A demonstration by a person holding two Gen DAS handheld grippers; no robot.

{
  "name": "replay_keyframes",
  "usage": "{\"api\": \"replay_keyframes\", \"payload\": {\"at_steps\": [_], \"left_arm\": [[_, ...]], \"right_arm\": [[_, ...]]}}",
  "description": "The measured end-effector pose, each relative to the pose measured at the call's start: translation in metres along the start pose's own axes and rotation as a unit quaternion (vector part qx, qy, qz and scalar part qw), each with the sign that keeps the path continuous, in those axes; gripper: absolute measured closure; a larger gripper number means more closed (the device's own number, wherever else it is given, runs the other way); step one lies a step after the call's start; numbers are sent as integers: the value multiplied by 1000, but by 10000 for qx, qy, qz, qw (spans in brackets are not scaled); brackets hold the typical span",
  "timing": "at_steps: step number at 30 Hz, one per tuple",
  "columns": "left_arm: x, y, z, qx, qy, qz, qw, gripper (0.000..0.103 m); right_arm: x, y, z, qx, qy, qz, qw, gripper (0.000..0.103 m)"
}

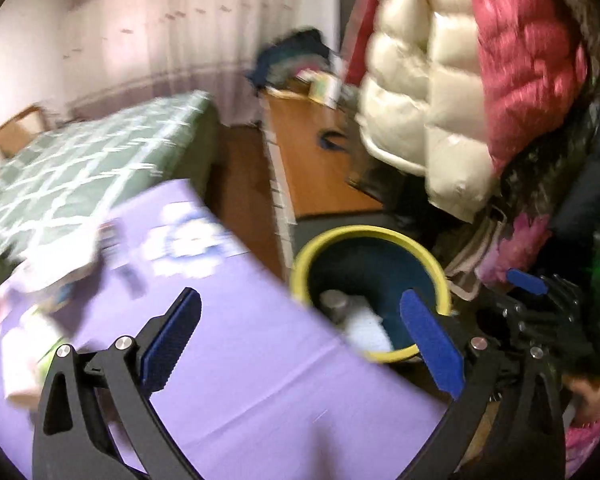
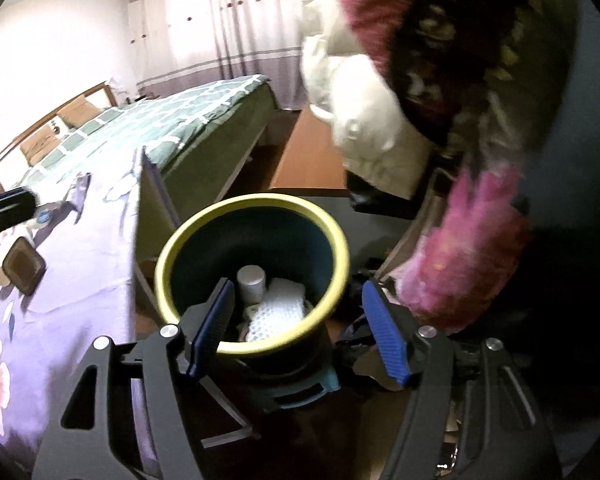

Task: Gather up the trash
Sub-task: 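Move the right gripper back over the table toward the tube, then grasp the white-and-red tube with the right gripper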

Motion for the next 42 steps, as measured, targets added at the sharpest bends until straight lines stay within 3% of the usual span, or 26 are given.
{"api": "replay_keyframes", "payload": {"at_steps": [8,13,17,28,33,39,42], "left_arm": [[94,-79,74,819,1248,-253,9885,5],[132,-115,111,1329,1595,-408,9774,5],[152,-137,135,1452,1890,-498,9699,5],[152,-180,215,1585,2781,-493,9461,5],[139,-199,256,1827,2969,-461,9361,5],[121,-213,274,2061,2843,-413,9354,5],[114,-213,272,2010,2801,-377,9379,5]], "right_arm": [[12,-1,54,469,324,-71,9983,36],[17,-4,100,861,627,-55,9943,33],[20,-3,135,1122,924,-28,9894,32],[-4,11,234,1535,1516,103,9764,31],[-34,23,278,1639,1604,202,9731,31],[-97,40,328,1854,1532,497,9694,32],[-133,48,344,1851,1489,817,9679,46]]}}
Point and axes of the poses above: each gripper's, at about its wrist camera, not at the fingertips, and x roughly against the way its jaws point, z to its left, y to its top, the point moved 1 cm from there along -x, roughly the way its jaws point, and after that the axes turned 9 degrees about -x, right-handed, at the moved point
